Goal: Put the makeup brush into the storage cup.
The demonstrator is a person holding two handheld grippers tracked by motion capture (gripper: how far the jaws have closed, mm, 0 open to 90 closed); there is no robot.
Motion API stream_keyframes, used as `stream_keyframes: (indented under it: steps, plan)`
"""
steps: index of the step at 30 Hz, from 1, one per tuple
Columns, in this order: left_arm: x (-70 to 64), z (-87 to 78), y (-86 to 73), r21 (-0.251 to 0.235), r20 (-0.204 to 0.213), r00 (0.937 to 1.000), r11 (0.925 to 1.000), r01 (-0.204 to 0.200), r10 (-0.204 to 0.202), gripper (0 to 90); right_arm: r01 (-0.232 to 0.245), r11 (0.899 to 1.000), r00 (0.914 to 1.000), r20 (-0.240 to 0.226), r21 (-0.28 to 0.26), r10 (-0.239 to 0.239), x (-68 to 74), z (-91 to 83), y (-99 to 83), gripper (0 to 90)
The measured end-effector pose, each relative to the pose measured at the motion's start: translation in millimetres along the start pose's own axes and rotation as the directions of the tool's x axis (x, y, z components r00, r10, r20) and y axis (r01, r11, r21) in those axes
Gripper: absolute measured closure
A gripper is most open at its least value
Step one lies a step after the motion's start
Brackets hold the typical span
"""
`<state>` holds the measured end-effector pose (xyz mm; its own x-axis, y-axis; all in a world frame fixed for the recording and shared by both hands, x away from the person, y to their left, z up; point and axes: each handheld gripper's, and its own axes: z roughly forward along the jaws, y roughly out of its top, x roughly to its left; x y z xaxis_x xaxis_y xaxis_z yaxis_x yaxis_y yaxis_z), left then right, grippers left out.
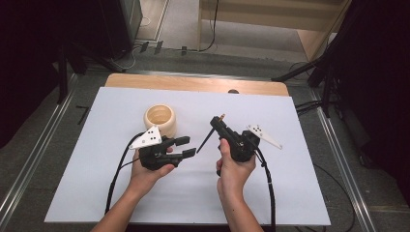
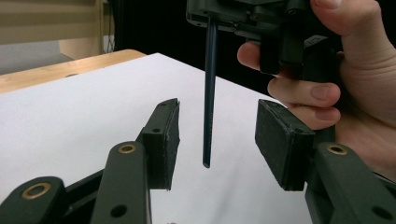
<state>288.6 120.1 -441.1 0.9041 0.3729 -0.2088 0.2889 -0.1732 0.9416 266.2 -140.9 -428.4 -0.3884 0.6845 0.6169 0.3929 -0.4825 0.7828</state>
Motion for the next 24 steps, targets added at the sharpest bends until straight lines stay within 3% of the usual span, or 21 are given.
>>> stream_keyframes:
  steps: [9, 17, 24]
  plan:
    - [0.6, 2.4, -0.7, 0.016, -0.003, 1.0, 0.9998, 0.008, -0.008, 51.9, 0.064, 0.998, 0.9978, -0.02, 0.012, -0.064, 5.8, 2.0, -2.3, 84.8]
    - [0.4, 4.8, -1.5, 0.028, -0.008, 0.9999, 0.9996, 0.007, -0.007, 53.6, 0.085, 0.996, 0.9956, -0.041, 0.026, -0.084, 10.8, 4.8, -3.1, 84.8]
    - [0.0, 9.5, -2.1, 0.049, -0.026, 0.9995, 0.9986, 0.019, -0.018, 61.7, 0.11, 0.993, 0.9922, -0.062, 0.036, -0.108, 15.3, 6.5, -4.2, 84.8]
